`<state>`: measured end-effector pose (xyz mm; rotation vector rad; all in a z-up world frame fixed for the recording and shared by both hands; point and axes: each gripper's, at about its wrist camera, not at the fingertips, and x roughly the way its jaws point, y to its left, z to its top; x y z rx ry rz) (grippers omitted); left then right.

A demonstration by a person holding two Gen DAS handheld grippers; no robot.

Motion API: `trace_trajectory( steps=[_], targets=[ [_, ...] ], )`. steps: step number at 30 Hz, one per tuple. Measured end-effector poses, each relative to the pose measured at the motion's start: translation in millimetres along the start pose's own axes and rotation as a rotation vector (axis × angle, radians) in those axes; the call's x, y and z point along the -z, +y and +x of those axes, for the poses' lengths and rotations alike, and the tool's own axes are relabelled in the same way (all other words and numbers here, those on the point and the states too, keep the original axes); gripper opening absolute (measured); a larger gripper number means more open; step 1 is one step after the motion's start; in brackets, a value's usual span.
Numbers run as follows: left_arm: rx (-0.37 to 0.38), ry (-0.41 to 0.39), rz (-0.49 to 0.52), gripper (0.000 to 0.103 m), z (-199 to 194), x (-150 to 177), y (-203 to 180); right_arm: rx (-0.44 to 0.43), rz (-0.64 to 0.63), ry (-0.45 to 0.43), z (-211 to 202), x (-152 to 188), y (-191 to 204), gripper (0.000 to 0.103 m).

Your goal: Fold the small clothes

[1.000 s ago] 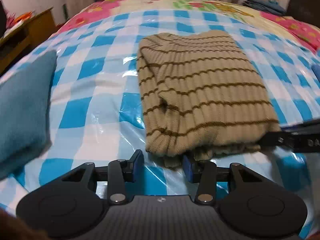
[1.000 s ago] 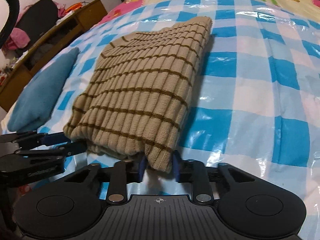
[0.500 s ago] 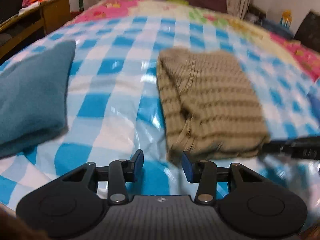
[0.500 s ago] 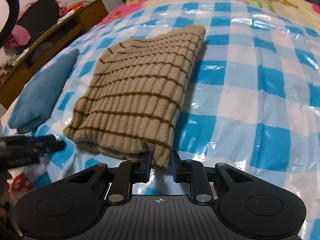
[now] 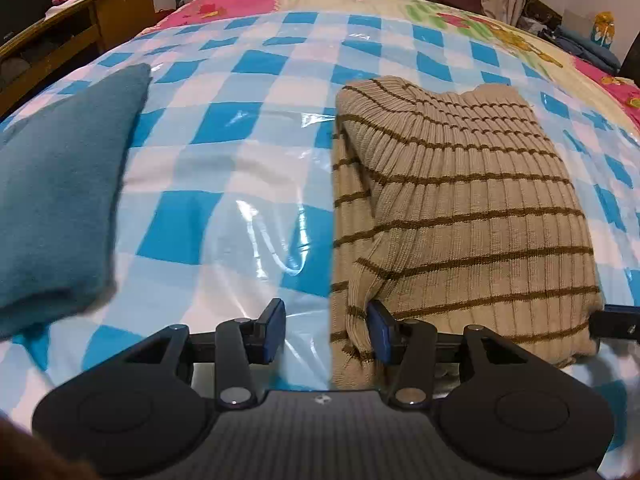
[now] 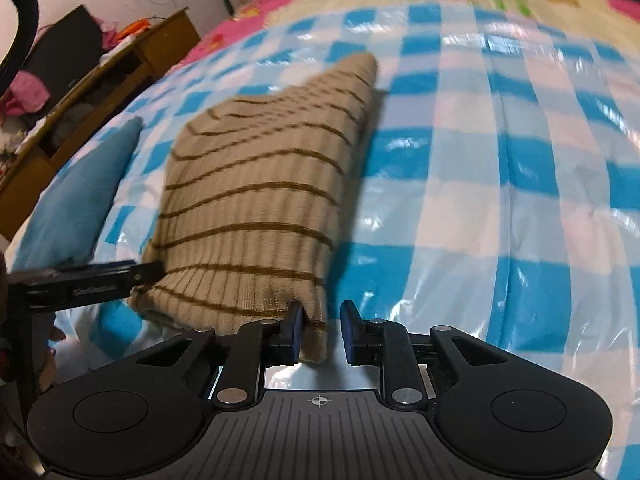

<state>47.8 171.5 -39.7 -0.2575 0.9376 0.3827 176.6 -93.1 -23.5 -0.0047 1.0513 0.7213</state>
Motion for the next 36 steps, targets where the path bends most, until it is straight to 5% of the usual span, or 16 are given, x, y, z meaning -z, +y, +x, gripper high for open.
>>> trace_trajectory(
  steps=[3,7,12,19,28,36],
  targets=[
    [0.005,-0.002,0.01,0.051,-6.1,-1.5,-1.2,-0.022,0.014,-0.013,-5.8,-4.3,-2.1,0.022],
    [0.042,-0.088,-0.007,0.05,-24.6,-17.0,-4.7,-0.038,0.054,-0.094,-12.9,-24.4,-8.7,0.039],
    [0.078,-0.203,-0.004,0.05,-24.4,-52.4,-19.4,0.014,0.067,-0.162,4.0,-58.2,-9.7,0.039],
    [0.079,-0.105,-0.007,0.054,27.3,-60.5,-16.8,0.016,0.076,-0.152,29.5,-79.8,-7.8,0.045],
    [0.053,-0.072,-0.058,0.057,27.4,-47.3,10.3,-0.062,0.125,-0.123,32.0,-67.3,-19.7,0.065],
    [0.188,-0.082,-0.147,0.056,-0.1,-47.7,20.5,-0.139,0.2,-0.112,31.8,-60.5,-33.7,0.07]
  ],
)
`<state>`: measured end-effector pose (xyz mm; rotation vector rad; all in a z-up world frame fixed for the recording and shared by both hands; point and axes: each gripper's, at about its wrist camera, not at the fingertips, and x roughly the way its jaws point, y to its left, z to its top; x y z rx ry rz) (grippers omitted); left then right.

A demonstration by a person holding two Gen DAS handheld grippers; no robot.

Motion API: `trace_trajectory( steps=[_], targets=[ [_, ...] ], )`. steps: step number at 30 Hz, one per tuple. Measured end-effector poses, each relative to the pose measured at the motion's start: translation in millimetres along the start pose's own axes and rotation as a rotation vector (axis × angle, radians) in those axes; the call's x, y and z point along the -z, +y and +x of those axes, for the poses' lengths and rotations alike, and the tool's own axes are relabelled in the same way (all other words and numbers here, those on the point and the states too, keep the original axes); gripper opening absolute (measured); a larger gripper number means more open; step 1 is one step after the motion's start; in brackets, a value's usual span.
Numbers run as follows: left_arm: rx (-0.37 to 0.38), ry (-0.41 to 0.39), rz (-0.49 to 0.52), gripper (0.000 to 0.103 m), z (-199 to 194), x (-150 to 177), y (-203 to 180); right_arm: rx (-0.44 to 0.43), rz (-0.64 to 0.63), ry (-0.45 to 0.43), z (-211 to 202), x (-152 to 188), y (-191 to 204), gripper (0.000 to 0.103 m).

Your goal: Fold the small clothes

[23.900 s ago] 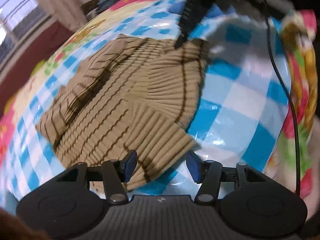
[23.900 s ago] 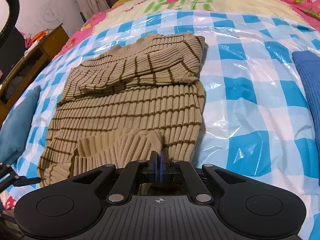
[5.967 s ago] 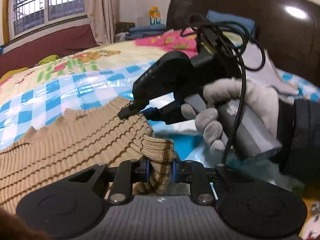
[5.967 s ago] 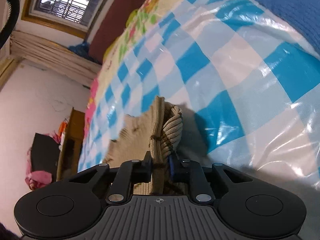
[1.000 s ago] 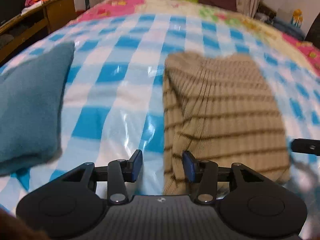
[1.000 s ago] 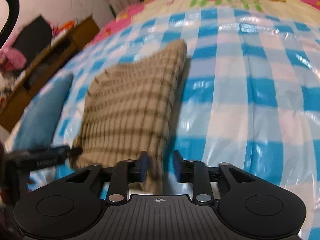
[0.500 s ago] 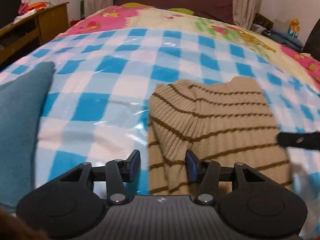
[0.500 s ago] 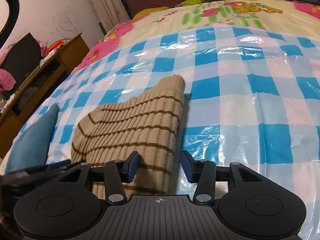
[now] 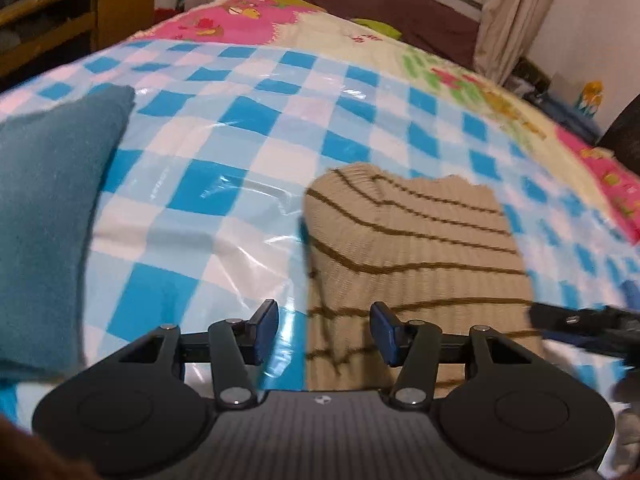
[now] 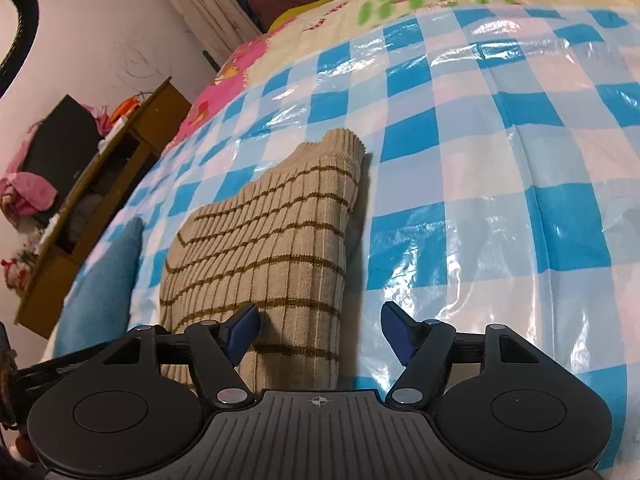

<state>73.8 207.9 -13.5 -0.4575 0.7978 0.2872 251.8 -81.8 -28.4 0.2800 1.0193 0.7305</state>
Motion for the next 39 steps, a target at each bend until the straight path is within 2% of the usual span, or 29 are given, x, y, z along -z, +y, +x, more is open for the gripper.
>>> trace_trajectory(
  steps=[2,6,8,11,15,17,19,22,26,29,32,35,39],
  targets=[
    [0.034,0.003,0.02,0.056,-5.2,2.3,-4.9,-0.02,0.009,0.01,-0.3,2.7,-2.1,0.071],
    [0.043,0.047,0.089,0.062,4.3,10.2,-14.8,-0.074,0.018,0.032,3.0,7.9,-3.0,0.073],
    [0.025,0.071,0.072,0.066,16.4,13.7,-10.9,-0.103,0.029,0.049,9.6,8.9,-2.8,0.074],
    [0.056,0.097,0.011,0.069,27.5,14.7,-2.6,-0.127,0.04,0.076,24.3,10.7,-1.4,0.075],
    [0.103,0.095,0.05,0.067,27.4,16.5,-11.1,-0.169,0.063,0.098,36.5,12.2,3.0,0.078],
    [0.123,0.105,0.046,0.065,30.0,16.8,-14.6,-0.162,0.063,0.092,38.6,12.5,4.7,0.075],
    [0.155,0.112,0.037,0.062,31.9,15.9,-18.4,-0.156,0.067,0.091,36.0,11.7,3.6,0.057],
    [0.192,0.114,0.063,0.061,34.1,13.9,-35.0,-0.167,0.073,0.076,20.7,10.3,-0.7,0.046],
    [0.257,0.119,0.149,0.061,43.7,14.2,-73.9,-0.086,0.015,0.032,-6.1,6.2,-5.5,0.045],
    [0.281,0.136,0.212,0.06,57.5,14.5,-100.8,0.004,0.053,-0.007,-20.4,-2.1,-31.1,0.045],
    [0.262,0.142,0.243,0.06,58.9,13.2,-108.9,0.033,0.087,-0.011,-28.7,-11.6,-48.6,0.05],
    [0.21,0.129,0.25,0.06,44.4,11.4,-100.9,0.052,0.038,-0.046,-45.3,-11.9,-44.1,0.051],
    [0.15,0.043,0.273,0.06,22.6,4.2,-102.0,0.107,-0.052,-0.121,-65.8,-7.5,-31.6,0.051]
  ],
)
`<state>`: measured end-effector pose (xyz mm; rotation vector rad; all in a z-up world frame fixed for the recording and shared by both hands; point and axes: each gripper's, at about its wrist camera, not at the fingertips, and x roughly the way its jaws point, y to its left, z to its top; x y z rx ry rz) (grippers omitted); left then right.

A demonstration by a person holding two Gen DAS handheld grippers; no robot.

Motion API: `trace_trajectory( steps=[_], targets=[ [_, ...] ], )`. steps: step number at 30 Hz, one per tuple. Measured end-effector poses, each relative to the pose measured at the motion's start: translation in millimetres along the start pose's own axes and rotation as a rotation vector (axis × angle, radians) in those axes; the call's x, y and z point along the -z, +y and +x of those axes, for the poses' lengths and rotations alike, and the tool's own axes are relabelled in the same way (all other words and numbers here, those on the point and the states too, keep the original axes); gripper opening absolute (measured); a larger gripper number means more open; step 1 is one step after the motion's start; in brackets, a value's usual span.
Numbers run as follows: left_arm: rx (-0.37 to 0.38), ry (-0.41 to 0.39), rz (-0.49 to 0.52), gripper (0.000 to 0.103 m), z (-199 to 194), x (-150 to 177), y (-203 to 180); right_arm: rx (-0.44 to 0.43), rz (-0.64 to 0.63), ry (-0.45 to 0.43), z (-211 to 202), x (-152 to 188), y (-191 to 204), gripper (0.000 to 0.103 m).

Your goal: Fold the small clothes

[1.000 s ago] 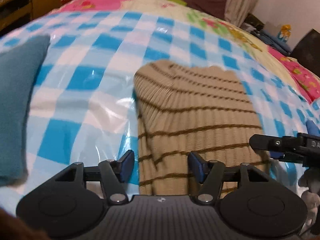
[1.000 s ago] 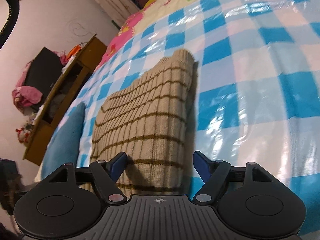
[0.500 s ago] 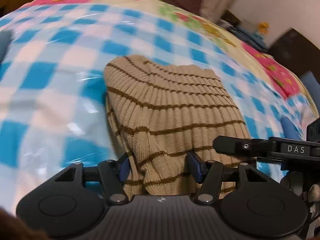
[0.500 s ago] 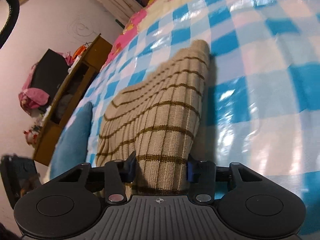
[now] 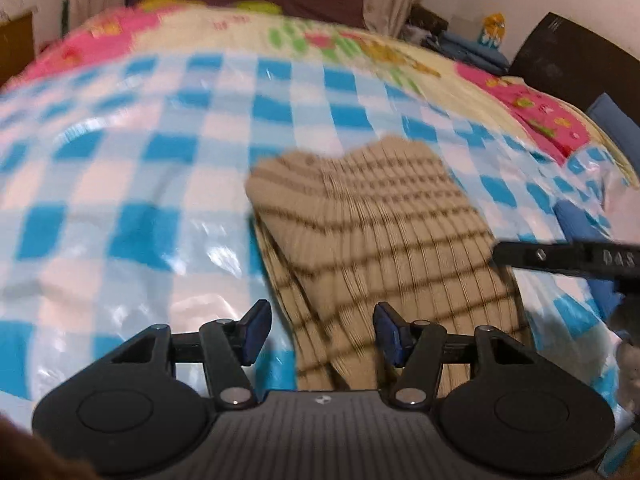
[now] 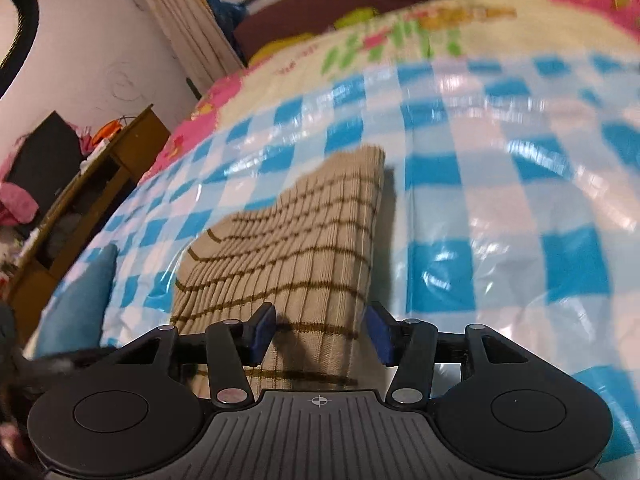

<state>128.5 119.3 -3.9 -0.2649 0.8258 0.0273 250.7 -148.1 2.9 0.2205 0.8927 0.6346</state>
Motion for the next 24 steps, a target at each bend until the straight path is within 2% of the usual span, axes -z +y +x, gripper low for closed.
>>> trace_trajectory(
  steps=[5,9,11,13,16,19,24],
  targets=[
    [-0.056,-0.023,0.001,0.06,8.7,-13.3,-7.5,0.033,-0.107,-0.037,-13.5,10.2,24.2,0.051],
    [-0.134,0.071,0.024,0.061,33.9,-6.3,-11.1,0.098,-0.179,0.036,-4.4,28.3,30.4,0.05],
    [-0.139,0.087,0.0,0.062,33.9,-1.2,-9.6,0.143,-0.176,0.093,8.4,36.7,22.5,0.05],
    [-0.145,0.081,-0.006,0.061,28.3,0.6,-11.9,0.16,-0.145,0.108,12.6,39.9,15.8,0.05],
    [-0.151,0.066,0.021,0.061,15.0,3.0,-19.9,0.138,-0.123,0.065,-1.4,38.3,19.3,0.05],
    [-0.143,0.05,0.032,0.061,2.3,7.5,-26.7,0.145,-0.168,0.024,-15.8,40.6,30.5,0.051],
    [-0.148,0.069,0.038,0.061,-4.7,20.2,-33.8,0.146,-0.157,0.04,-18.3,47.4,32.3,0.051]
  ],
)
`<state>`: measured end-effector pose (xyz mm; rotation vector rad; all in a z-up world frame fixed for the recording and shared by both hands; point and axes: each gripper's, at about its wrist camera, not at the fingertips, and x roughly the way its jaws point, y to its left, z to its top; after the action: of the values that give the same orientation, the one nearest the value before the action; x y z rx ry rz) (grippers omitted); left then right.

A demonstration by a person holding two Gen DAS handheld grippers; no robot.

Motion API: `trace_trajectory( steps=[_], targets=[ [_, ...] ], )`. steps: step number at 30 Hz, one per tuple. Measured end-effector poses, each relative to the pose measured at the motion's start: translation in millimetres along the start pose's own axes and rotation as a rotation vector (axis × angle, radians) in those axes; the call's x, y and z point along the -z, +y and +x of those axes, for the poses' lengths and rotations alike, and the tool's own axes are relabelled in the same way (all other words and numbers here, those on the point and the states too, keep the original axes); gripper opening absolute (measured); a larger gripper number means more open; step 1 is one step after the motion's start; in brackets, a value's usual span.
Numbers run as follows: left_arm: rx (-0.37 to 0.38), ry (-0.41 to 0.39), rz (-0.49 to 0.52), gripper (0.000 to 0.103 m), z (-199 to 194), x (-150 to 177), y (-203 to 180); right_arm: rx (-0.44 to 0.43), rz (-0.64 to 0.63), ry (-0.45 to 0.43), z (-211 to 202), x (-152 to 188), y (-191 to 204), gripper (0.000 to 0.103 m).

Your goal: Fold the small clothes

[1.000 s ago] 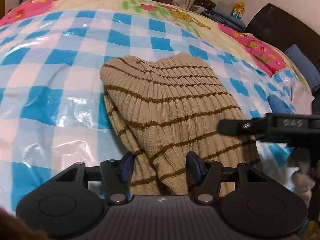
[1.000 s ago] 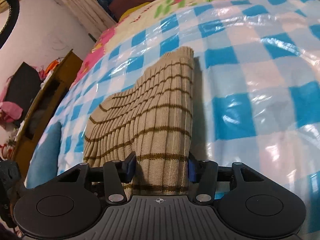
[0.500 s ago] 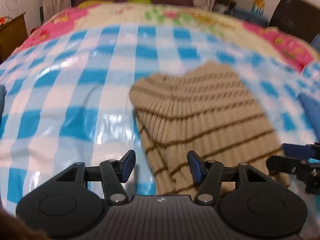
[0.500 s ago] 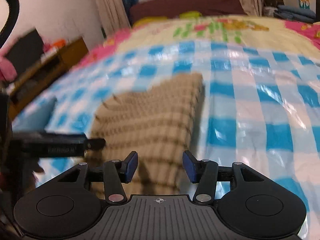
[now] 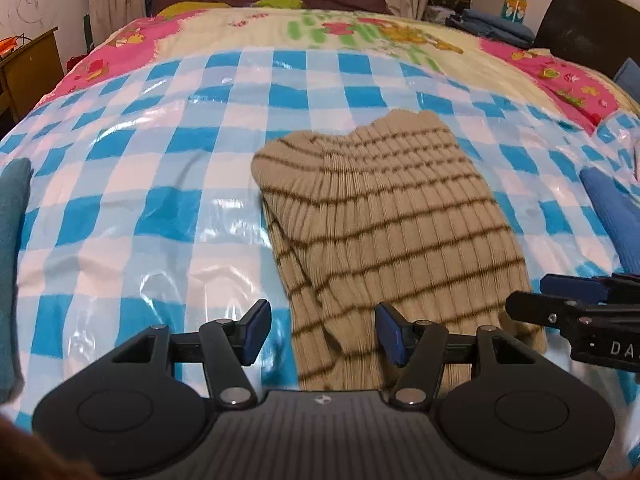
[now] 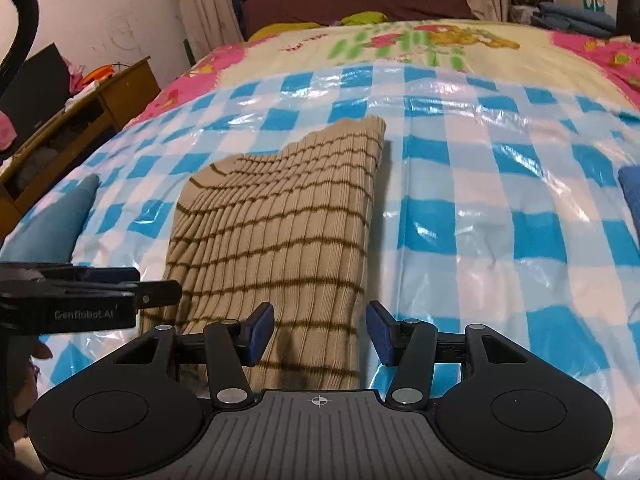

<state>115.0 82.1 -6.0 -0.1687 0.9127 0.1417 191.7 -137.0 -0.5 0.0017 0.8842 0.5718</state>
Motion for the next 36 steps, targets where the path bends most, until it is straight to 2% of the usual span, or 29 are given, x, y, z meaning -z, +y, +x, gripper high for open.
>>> trace_trajectory(
  steps=[6,13,17,22,26,33,36],
  targets=[
    [-0.023,0.058,0.014,0.061,5.6,18.2,-7.1,0.045,0.007,0.064,8.4,15.5,2.9,0.051],
    [-0.026,0.035,0.011,0.062,-11.6,28.4,-12.6,0.03,0.01,0.03,-12.4,22.7,15.2,0.053],
    [-0.038,0.029,0.006,0.071,-19.1,34.7,-14.1,0.027,0.031,0.02,-20.5,28.5,19.2,0.053],
    [-0.033,0.035,-0.02,0.073,-28.5,47.6,-15.4,0.017,0.054,0.015,-31.4,40.1,22.4,0.054],
    [-0.048,0.032,-0.018,0.081,-35.7,60.4,-21.0,0.024,0.058,0.016,-39.1,54.3,27.5,0.056],
    [-0.038,0.046,-0.024,0.084,-42.8,74.8,-27.3,0.035,0.071,0.052,-37.2,77.3,32.1,0.057],
    [-0.057,0.056,-0.008,0.084,-43.1,80.5,-30.3,0.042,0.092,0.052,-36.6,83.3,31.5,0.057]
  ],
)
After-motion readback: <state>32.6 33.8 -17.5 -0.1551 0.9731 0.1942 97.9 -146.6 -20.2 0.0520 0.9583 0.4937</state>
